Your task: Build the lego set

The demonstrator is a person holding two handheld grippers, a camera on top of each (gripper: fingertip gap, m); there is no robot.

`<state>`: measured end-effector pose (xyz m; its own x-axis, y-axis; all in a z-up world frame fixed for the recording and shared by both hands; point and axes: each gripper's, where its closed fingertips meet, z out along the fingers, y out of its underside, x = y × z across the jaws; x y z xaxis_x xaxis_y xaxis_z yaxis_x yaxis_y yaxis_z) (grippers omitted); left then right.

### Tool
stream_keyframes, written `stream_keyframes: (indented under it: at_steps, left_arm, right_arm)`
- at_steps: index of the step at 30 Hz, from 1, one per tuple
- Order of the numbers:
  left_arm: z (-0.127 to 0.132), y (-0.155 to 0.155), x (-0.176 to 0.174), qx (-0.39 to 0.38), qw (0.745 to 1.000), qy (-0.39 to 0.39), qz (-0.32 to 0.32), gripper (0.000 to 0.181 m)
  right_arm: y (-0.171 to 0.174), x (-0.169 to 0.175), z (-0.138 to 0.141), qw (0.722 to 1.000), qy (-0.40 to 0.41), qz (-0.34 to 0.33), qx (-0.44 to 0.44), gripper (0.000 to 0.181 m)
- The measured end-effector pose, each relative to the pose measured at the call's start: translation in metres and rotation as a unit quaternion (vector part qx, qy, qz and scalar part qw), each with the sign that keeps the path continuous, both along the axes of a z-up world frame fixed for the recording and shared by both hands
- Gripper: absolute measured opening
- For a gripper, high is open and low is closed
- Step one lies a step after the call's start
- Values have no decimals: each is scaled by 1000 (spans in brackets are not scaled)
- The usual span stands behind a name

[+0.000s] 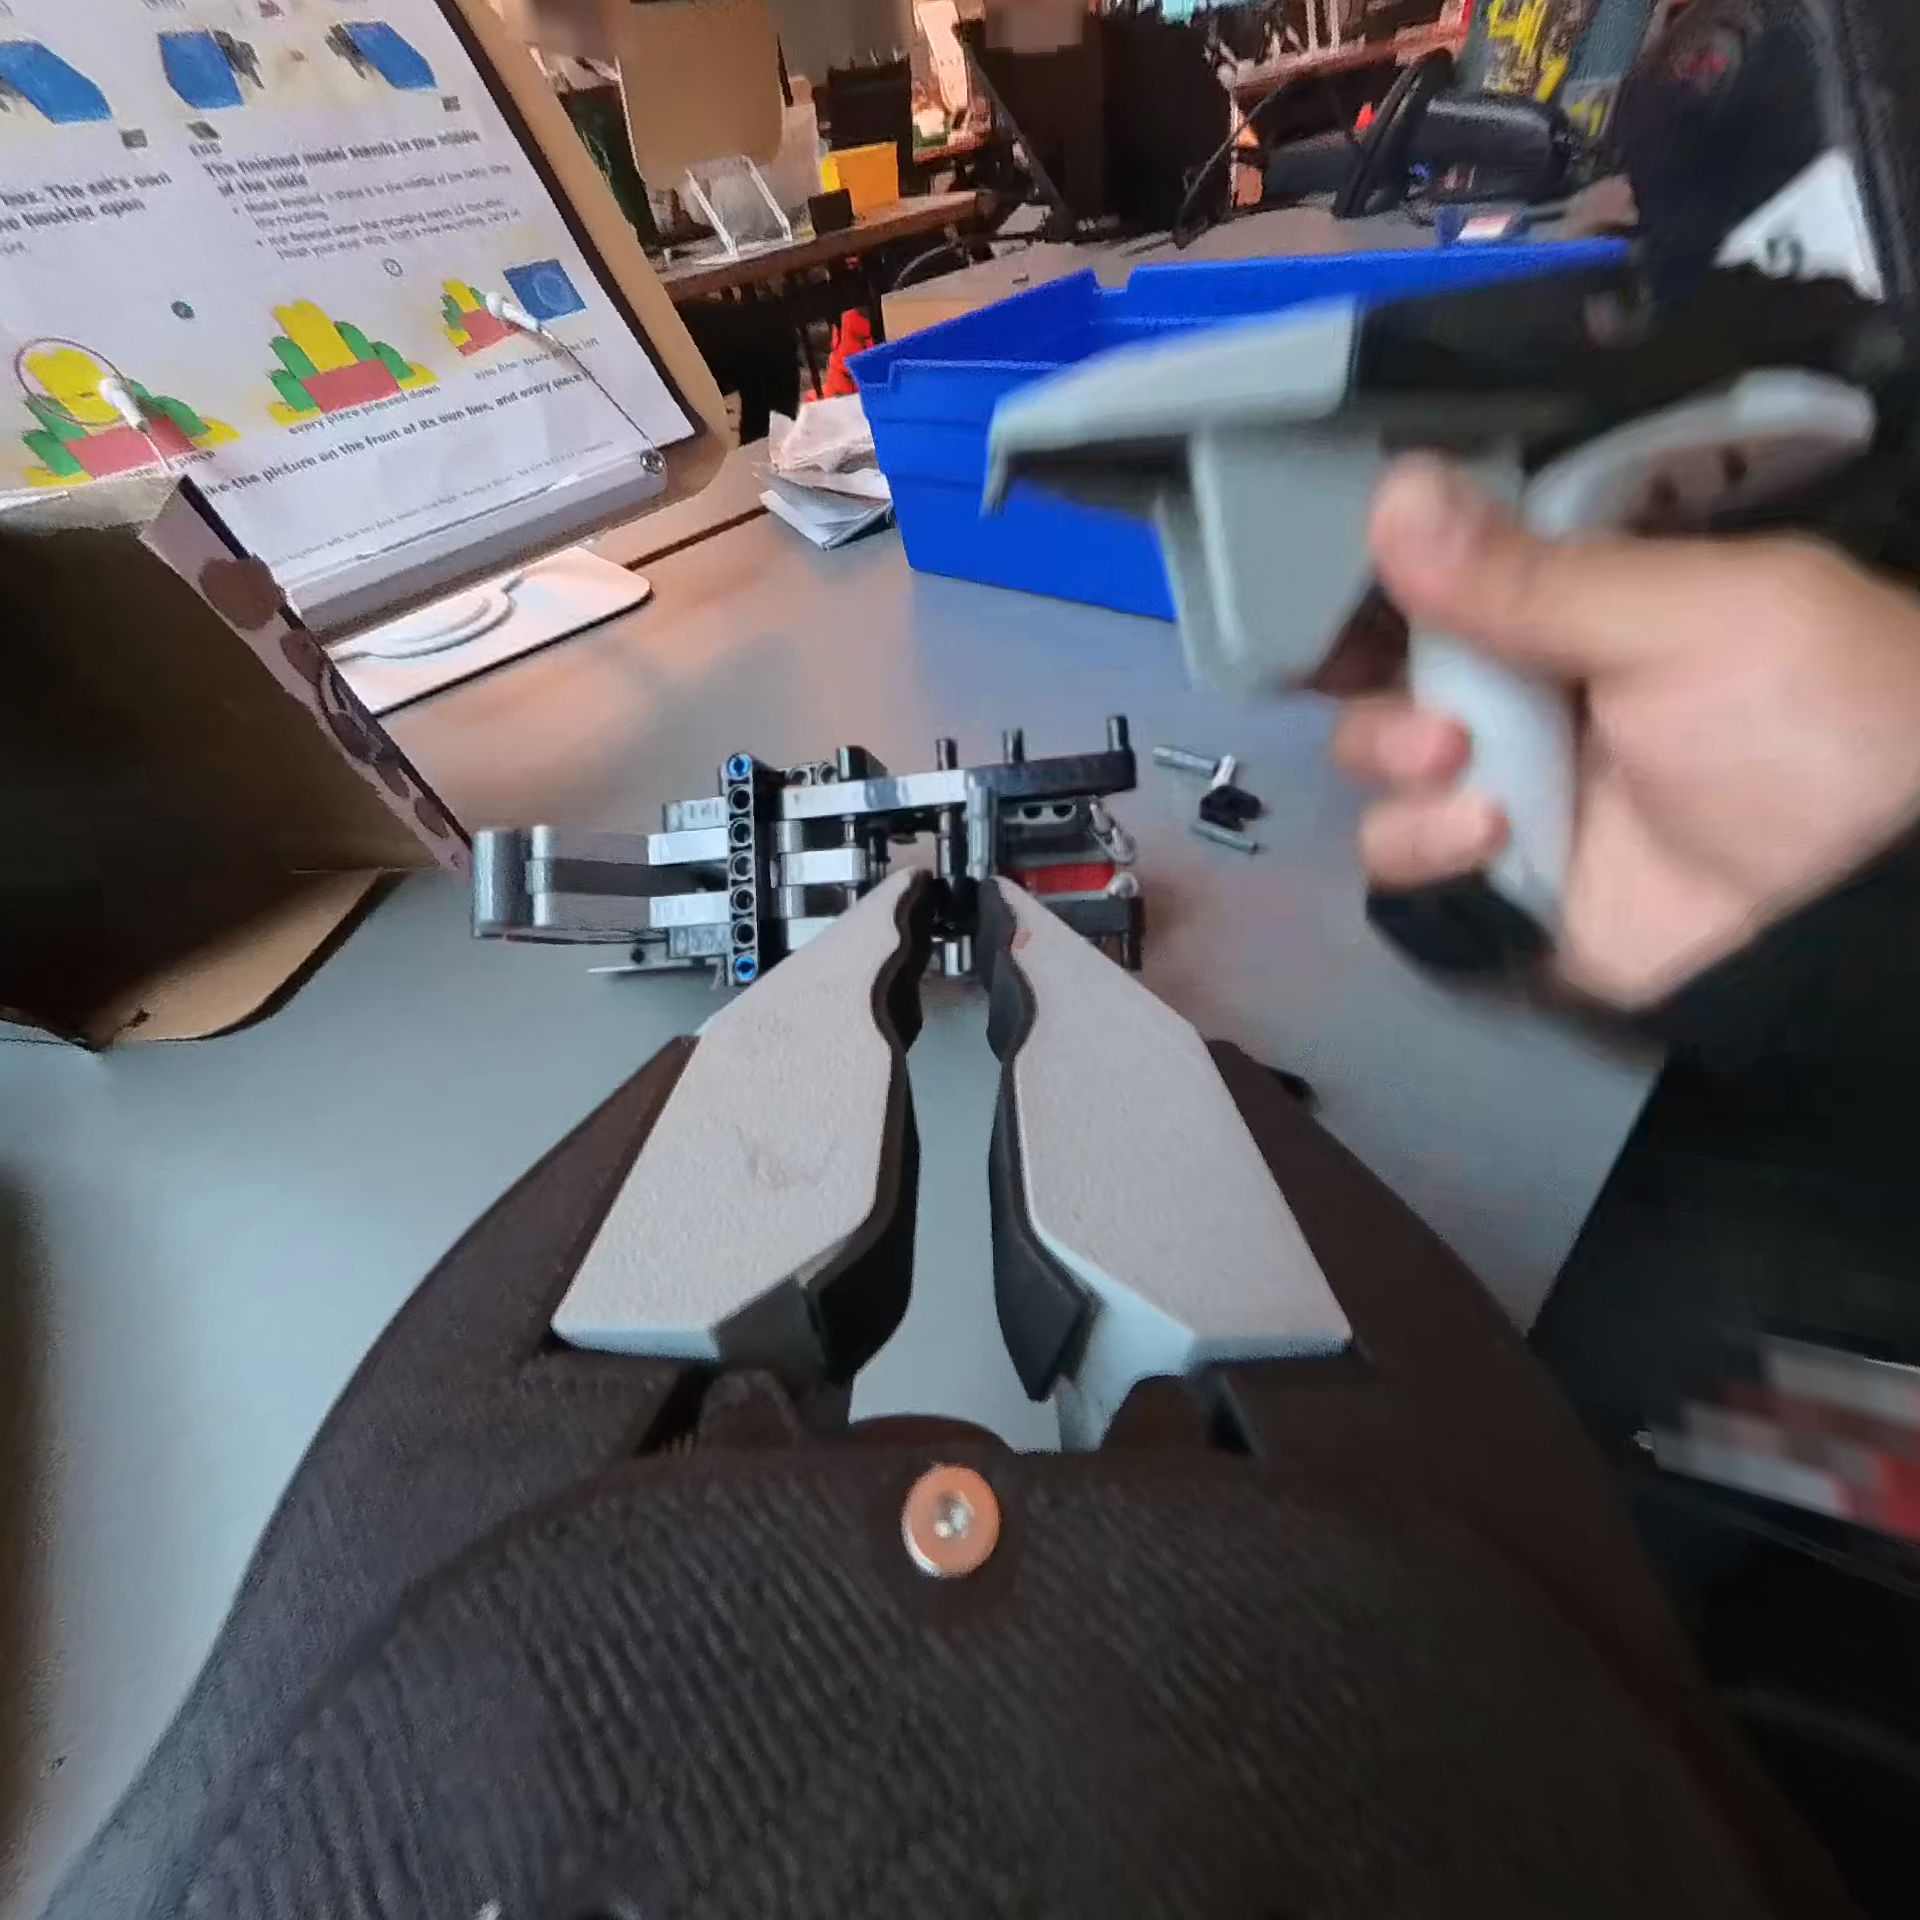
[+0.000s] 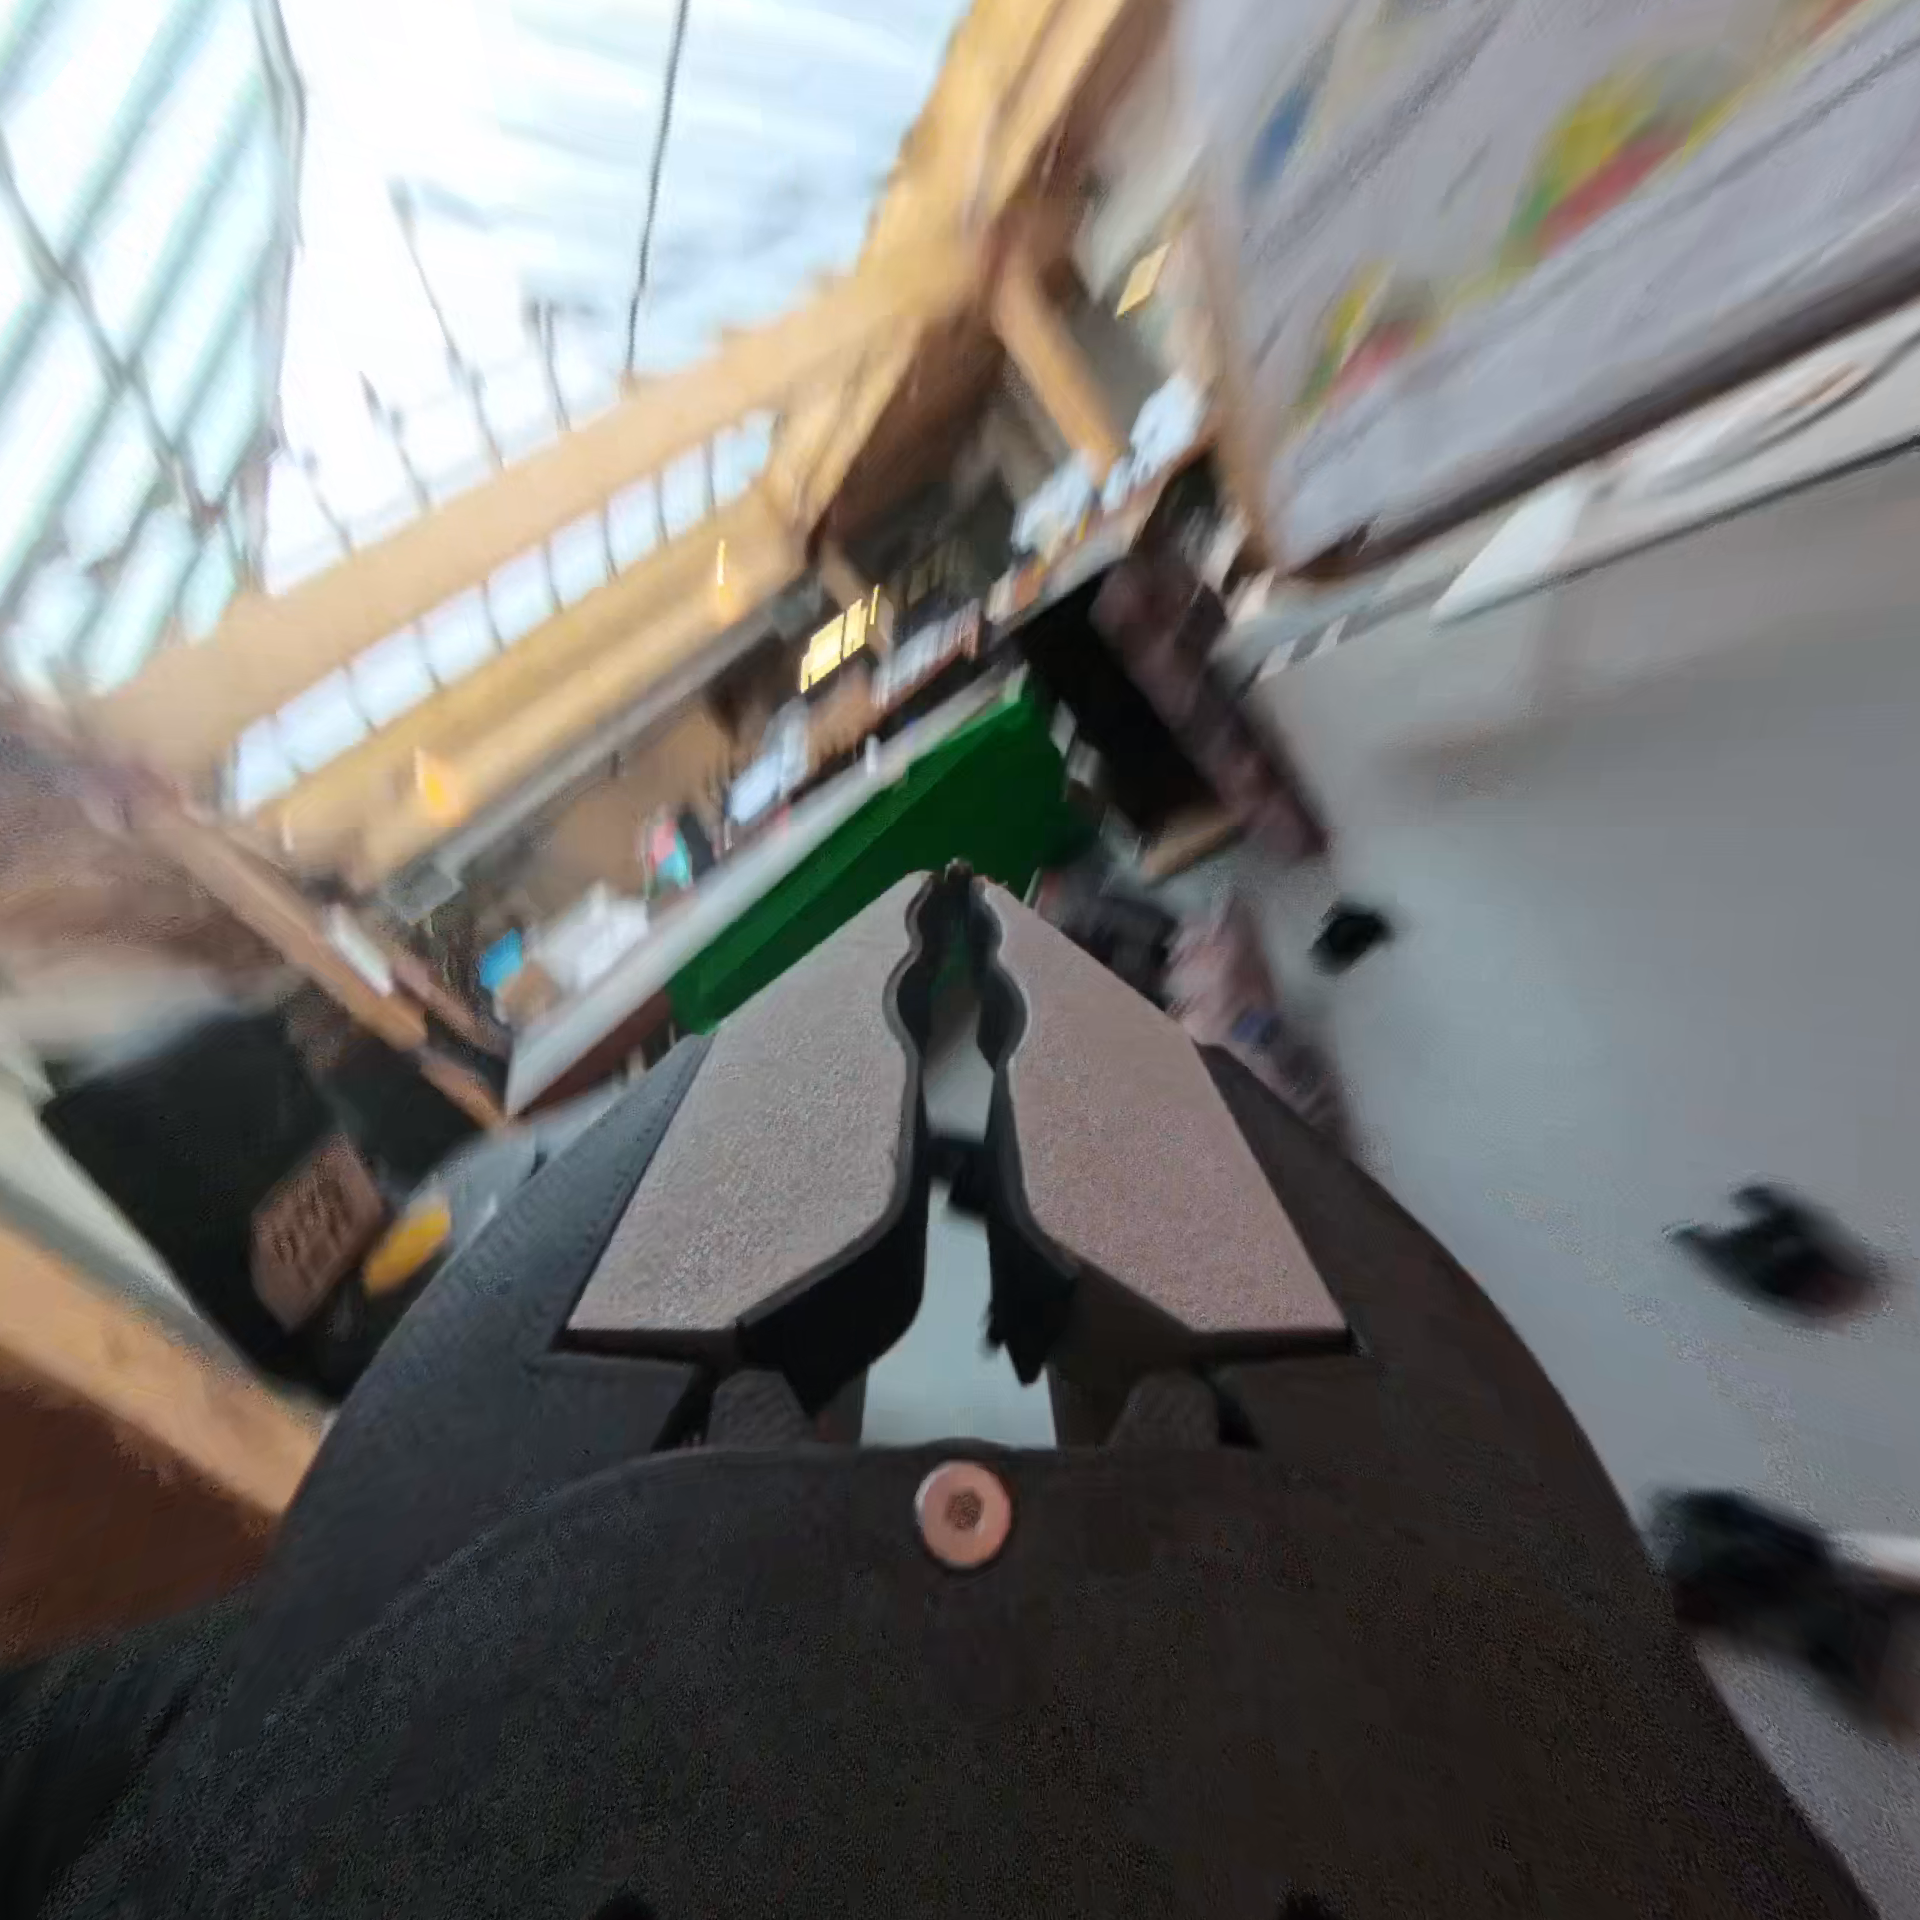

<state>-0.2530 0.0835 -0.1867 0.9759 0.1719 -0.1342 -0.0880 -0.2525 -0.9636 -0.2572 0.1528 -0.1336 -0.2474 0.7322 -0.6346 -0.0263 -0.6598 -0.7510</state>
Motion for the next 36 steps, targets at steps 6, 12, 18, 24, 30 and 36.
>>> stream_keyframes:
  at_steps: [6, 12, 18, 24, 30, 36]
  left_arm:
    - [-8, 9, 5, -23, 999, -25, -28, 7]
    - [-37, 0, -8, -118, 988, -89, -44, 11]
    - [-42, 0, -15, -135, 988, -67, -34, 17]
    - [-41, 0, -16, -133, 989, -65, -31, 20]
    - [-40, -2, -23, -130, 989, -68, -22, 20]
    - [-41, -2, -23, -131, 988, -75, -25, 20]
  right_arm:
    - [-9, -8, 20, 983, -53, 125, 127, 0]
    - [32, -1, -53, 909, -232, 100, 331, 1]
    - [68, 15, -132, 820, -390, 97, 408, 28]
    - [80, 5, -108, 790, -359, -5, 496, 33]
    - [76, 4, -96, 791, -343, -19, 506, 34]
    - [78, 4, -101, 802, -339, -10, 492, 35]
